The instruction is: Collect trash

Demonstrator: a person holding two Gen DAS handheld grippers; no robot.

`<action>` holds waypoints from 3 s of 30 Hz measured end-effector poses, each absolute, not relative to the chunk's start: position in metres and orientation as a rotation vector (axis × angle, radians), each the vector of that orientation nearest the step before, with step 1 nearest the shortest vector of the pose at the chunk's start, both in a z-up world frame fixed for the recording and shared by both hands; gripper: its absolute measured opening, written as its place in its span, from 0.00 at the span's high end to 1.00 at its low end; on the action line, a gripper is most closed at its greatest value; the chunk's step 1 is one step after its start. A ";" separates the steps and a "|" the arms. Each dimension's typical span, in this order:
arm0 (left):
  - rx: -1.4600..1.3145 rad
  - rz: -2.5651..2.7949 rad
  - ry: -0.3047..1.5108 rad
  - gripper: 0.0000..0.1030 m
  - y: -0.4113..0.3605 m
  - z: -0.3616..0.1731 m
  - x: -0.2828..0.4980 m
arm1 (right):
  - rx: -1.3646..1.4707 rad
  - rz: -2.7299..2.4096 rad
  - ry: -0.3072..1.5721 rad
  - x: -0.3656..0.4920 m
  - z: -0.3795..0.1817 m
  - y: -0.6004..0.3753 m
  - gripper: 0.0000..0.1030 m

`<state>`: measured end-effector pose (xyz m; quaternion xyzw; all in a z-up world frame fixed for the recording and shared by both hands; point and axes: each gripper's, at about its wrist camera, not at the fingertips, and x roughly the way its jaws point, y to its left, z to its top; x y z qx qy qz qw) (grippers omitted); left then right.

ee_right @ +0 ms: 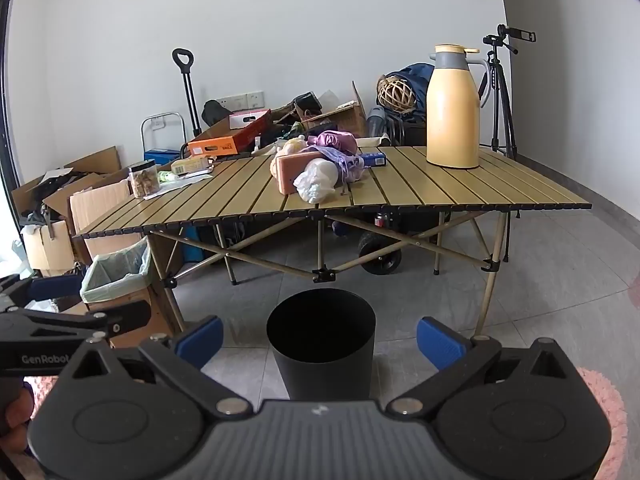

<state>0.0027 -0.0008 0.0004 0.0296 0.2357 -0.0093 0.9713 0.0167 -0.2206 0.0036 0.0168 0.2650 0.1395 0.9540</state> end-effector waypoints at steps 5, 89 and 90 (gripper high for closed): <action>0.061 -0.018 0.476 0.00 -0.001 0.000 0.003 | 0.033 0.283 0.538 0.017 0.003 -0.221 0.00; 0.039 0.005 0.462 0.00 0.007 0.008 0.028 | 0.024 0.269 0.514 0.049 0.007 -0.221 0.00; 0.040 0.007 0.459 0.00 0.008 0.008 0.031 | 0.024 0.270 0.513 0.051 0.007 -0.221 0.00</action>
